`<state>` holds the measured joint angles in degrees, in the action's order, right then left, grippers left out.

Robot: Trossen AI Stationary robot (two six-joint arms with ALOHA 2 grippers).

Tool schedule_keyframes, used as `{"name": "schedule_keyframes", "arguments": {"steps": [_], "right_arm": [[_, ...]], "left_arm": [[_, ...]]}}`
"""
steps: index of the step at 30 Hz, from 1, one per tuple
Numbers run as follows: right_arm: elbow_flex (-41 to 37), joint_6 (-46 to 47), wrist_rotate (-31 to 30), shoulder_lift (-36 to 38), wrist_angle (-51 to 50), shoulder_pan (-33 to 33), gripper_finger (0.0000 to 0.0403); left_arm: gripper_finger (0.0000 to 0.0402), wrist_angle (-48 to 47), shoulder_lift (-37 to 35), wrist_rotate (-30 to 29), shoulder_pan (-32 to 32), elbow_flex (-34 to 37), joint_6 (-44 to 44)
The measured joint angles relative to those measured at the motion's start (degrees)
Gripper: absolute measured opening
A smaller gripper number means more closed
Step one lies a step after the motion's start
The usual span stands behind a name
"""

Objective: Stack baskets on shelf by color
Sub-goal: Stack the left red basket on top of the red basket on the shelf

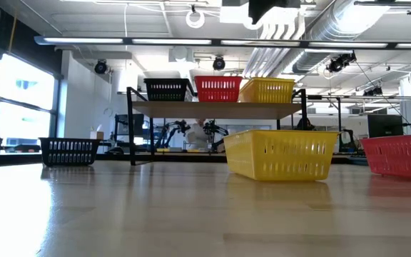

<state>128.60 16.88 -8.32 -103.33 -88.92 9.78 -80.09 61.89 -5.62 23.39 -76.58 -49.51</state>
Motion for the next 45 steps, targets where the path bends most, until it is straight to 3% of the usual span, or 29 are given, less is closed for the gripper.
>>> {"name": "schedule_keyframes", "arguments": {"steps": [9, 17, 31, 37, 45], "right_arm": [[0.0, 7.8, 0.0, 0.0, 0.0, -7.6, 0.0098], [0.0, 10.2, 0.0, 0.0, 0.0, -12.4, 0.0098], [-0.1, 6.3, 2.3, 0.0, 0.0, -17.4, 0.0098], [-0.1, 5.0, 2.8, 0.0, 0.0, -18.7, 0.0098], [-0.1, 3.6, 2.8, 0.0, 0.0, -20.0, 0.0098]], "left_arm": [[0.0154, -3.5, 1.5, -5.3, 13.8, 0.0, -29.7], [0.0154, -6.1, 5.7, -5.6, 21.9, 0.0, -47.8], [0.0154, -6.1, 19.7, -5.3, 28.4, 0.0, -65.7], [0.0154, -5.9, 24.4, 0.3, 29.2, 0.2, -72.6], [0.0154, 2.9, 24.8, 3.1, 30.4, 8.0, -81.4]]}}
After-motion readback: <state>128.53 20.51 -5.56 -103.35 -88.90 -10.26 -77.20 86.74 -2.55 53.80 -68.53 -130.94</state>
